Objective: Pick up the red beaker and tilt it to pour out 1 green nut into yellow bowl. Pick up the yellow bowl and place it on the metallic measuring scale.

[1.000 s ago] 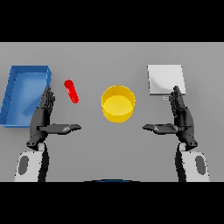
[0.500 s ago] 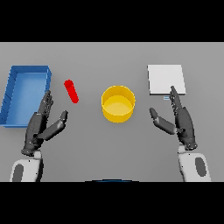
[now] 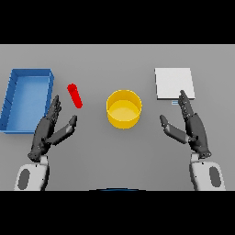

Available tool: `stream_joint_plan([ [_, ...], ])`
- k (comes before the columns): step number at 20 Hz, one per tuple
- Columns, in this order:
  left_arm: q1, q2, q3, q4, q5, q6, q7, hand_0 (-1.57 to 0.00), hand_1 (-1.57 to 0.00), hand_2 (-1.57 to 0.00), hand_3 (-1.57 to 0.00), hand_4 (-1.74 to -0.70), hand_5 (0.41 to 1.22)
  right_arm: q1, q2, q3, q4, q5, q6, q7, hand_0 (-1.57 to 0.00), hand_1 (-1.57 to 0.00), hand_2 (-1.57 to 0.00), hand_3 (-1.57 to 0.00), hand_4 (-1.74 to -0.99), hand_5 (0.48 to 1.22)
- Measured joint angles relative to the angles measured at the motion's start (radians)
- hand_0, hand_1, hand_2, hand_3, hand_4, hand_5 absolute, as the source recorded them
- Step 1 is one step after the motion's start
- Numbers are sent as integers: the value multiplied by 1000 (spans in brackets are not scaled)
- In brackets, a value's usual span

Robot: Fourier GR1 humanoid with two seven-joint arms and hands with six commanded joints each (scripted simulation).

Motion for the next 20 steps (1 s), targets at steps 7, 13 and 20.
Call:
stream_joint_plan([
  [7,-208,6,65,251,-25,38,-40,1,1,1,1,-1214,651,-14,2,-8,15,-6,1,4,1,1,1,1,-1290,617],
  [13,-356,-8,105,431,-29,65,-106,1,1,1,1,-1225,635,-16,-3,-13,24,4,-5,4,1,1,1,1,-1301,631],
  [20,-485,-15,121,622,-74,108,-169,1,1,1,1,-1270,675,-21,-8,-12,19,17,-14,24,1,1,1,1,-1301,644],
])
